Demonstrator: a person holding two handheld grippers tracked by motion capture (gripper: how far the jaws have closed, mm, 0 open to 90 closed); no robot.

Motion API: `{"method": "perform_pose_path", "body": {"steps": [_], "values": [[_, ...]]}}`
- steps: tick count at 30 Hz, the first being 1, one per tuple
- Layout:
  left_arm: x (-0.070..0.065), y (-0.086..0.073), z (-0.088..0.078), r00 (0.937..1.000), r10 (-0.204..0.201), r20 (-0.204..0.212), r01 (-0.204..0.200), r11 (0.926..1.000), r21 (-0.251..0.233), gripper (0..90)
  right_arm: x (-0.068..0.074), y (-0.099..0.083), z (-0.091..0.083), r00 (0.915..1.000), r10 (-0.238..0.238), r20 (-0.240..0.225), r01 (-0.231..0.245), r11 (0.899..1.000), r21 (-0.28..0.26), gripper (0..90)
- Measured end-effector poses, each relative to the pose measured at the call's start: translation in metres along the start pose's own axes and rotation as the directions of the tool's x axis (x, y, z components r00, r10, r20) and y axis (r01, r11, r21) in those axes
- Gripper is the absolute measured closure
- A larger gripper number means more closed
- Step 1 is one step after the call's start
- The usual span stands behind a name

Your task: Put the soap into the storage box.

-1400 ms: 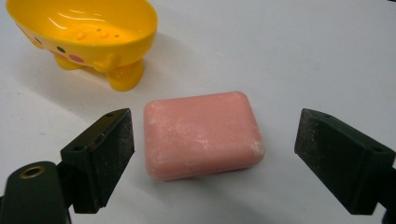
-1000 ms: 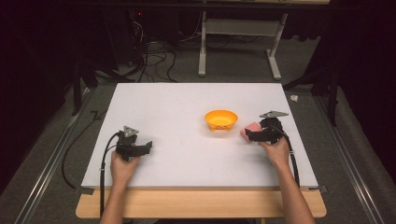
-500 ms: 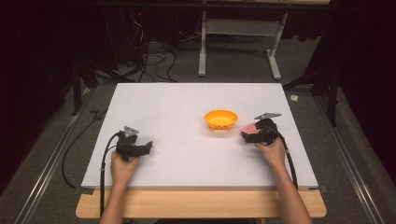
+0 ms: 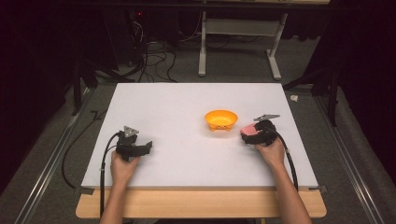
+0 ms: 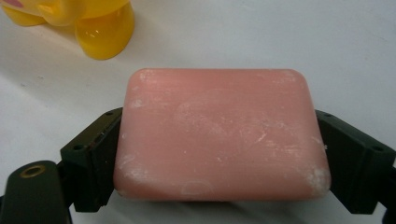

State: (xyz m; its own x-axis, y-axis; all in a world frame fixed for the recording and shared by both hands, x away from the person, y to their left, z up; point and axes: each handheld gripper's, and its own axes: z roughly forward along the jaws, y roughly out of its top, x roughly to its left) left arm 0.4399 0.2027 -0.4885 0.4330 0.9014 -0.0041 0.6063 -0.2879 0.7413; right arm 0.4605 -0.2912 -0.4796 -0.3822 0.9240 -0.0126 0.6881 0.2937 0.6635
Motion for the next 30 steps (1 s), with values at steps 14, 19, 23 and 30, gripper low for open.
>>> {"method": "perform_pose_path", "body": {"steps": [14, 19, 23, 30], "values": [[0.0007, 0.0001, 0.0002, 1.0000, -0.008, 0.000, 0.008, 1.0000, 0.002, 21.8, 0.0016, -0.0029, -0.0007, 0.9999, 0.007, 0.012, -0.007, 1.000, -0.023, 13.6], [0.0007, 0.0001, 0.0002, 1.0000, -0.008, -0.001, 0.008, 1.0000, 0.002, 21.8, 0.0014, -0.0035, -0.0011, 0.9999, 0.010, 0.011, -0.010, 1.000, -0.027, 13.6], [0.0007, 0.0001, 0.0002, 1.0000, -0.008, -0.002, 0.008, 1.0000, 0.002, 21.8, 0.0018, -0.0034, -0.0011, 0.9998, 0.013, 0.012, -0.013, 1.000, -0.028, 13.6], [0.0007, 0.0001, 0.0001, 1.0000, -0.009, -0.002, 0.009, 1.0000, 0.002, 21.8, 0.0009, -0.0052, -0.0034, 0.9998, 0.020, 0.007, -0.020, 0.999, -0.038, 13.6]]}}
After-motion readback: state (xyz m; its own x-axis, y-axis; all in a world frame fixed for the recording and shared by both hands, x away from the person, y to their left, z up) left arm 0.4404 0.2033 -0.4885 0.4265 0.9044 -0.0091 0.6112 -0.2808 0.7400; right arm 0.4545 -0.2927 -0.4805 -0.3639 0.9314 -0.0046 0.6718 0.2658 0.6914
